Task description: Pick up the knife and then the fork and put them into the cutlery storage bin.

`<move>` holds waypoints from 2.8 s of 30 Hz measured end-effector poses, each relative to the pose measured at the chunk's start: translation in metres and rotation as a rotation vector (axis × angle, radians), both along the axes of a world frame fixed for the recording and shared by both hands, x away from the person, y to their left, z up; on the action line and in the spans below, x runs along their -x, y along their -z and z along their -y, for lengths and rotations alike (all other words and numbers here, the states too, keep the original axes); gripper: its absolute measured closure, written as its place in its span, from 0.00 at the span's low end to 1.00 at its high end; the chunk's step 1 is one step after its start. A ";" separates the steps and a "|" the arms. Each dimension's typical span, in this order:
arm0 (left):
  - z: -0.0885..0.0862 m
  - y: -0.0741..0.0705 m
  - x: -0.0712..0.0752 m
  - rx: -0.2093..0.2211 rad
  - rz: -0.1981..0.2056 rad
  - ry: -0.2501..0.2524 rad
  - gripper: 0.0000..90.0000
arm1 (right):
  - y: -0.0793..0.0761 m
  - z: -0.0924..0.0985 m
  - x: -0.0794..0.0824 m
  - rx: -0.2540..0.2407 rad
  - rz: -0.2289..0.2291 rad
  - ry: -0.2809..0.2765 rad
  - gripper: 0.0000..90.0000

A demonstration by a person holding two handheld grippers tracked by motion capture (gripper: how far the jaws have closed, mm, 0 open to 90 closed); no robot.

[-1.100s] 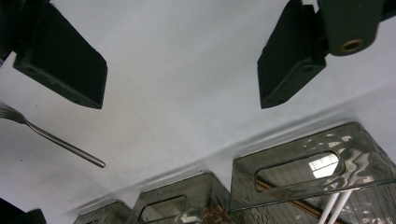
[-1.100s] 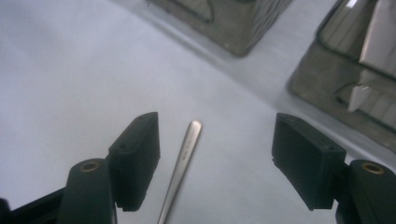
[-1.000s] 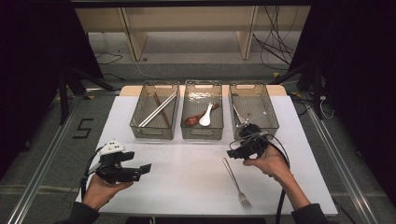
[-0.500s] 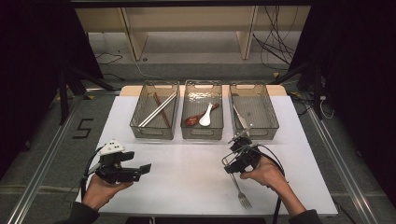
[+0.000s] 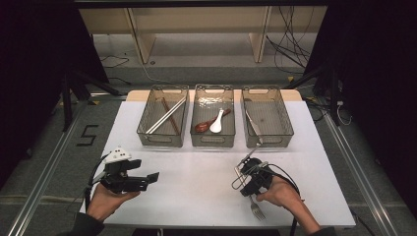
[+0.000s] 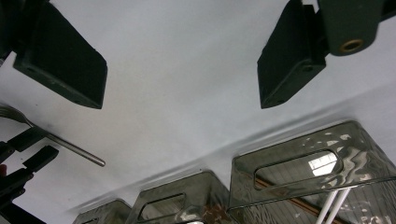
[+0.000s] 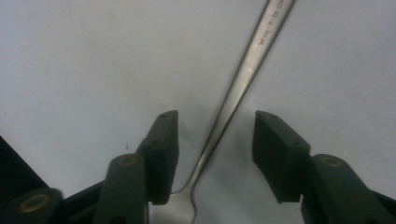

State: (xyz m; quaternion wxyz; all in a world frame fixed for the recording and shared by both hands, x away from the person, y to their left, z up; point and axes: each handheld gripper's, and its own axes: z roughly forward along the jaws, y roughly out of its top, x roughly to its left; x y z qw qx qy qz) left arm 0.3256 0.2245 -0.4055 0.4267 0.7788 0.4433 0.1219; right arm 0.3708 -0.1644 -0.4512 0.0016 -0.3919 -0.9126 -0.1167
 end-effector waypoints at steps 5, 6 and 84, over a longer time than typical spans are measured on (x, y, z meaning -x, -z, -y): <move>0.000 0.000 0.000 0.000 0.001 0.001 0.17 | 0.003 -0.002 0.002 0.040 -0.003 -0.029 0.67; 0.000 0.000 0.000 0.000 0.001 0.001 0.17 | 0.003 -0.002 0.002 0.039 -0.002 -0.032 0.68; 0.002 0.001 -0.002 -0.009 -0.001 0.000 0.17 | -0.077 0.057 -0.044 -0.169 0.263 0.120 0.94</move>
